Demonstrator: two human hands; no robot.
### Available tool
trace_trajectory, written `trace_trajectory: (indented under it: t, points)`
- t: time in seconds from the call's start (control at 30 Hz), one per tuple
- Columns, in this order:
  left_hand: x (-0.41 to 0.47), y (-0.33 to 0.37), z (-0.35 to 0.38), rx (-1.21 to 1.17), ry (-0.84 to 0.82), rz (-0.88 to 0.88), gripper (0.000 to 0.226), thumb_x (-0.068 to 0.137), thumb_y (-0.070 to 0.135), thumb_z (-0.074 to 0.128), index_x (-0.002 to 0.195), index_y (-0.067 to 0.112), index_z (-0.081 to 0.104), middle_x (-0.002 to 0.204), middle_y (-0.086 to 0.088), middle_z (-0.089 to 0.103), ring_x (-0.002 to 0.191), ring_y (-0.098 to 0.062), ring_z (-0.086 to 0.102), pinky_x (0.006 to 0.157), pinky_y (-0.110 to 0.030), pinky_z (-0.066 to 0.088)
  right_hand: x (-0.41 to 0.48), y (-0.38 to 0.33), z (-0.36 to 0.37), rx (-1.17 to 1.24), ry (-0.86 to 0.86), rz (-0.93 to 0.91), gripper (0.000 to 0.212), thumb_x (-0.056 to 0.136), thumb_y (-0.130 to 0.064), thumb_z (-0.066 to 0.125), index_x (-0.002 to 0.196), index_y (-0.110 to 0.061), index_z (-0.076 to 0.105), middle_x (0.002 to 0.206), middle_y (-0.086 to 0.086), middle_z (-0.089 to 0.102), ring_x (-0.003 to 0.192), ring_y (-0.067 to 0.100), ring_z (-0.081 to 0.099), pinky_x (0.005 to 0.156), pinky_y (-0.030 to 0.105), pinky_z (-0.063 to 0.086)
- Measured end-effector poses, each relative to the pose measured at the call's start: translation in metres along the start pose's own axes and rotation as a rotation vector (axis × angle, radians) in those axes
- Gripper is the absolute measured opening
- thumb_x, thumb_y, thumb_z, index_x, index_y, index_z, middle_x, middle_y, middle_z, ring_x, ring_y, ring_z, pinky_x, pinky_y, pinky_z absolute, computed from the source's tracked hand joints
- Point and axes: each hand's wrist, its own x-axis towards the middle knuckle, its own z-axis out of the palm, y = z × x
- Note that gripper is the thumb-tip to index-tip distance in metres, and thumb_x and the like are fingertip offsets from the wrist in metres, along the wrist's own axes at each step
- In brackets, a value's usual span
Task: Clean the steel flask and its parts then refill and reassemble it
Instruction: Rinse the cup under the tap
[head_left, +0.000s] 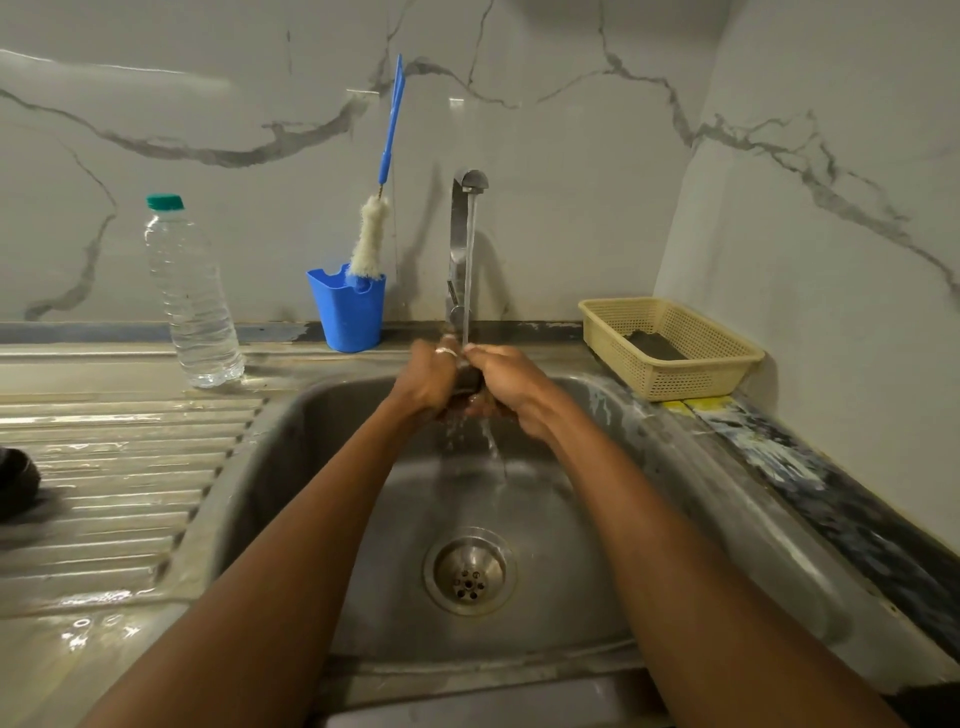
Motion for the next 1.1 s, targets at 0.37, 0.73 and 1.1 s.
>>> trace_trajectory:
  t: [0.37, 0.73, 1.1]
  points:
    - [0.003, -0.014, 0.008, 0.14, -0.045, 0.212, 0.04, 0.107, 0.047, 0.036, 0.128, 0.013, 0.042, 0.11, -0.009, 0.061, 0.089, -0.013, 0.06, 0.07, -0.027, 0.047, 0.009, 0.002, 0.003, 0.061, 0.203, 0.099, 0.033, 0.108, -0.035, 0.044, 0.104, -0.015, 0.069, 0.064, -0.003, 0.061, 0.04, 0.002, 0.05, 0.043, 0.02, 0.036]
    - [-0.001, 0.001, -0.014, -0.657, -0.079, -0.535, 0.044, 0.105, 0.038, 0.031, 0.084, 0.009, 0.057, 0.058, -0.002, 0.052, 0.045, -0.006, 0.037, 0.031, -0.017, 0.028, 0.001, -0.001, 0.007, -0.42, -0.108, -0.108, 0.043, 0.107, -0.051, 0.039, 0.104, -0.019, 0.067, 0.082, -0.003, 0.07, 0.067, 0.01, 0.067, 0.058, 0.025, 0.051]
    - [-0.006, 0.015, -0.009, -0.727, -0.146, -0.471, 0.048, 0.107, 0.038, 0.03, 0.079, 0.01, 0.057, 0.052, 0.002, 0.047, 0.042, -0.006, 0.04, 0.032, -0.015, 0.032, 0.005, 0.005, -0.001, -0.399, 0.012, -0.216, 0.032, 0.094, -0.041, 0.068, 0.093, -0.011, 0.078, 0.083, 0.003, 0.075, 0.072, 0.01, 0.062, 0.077, 0.035, 0.052]
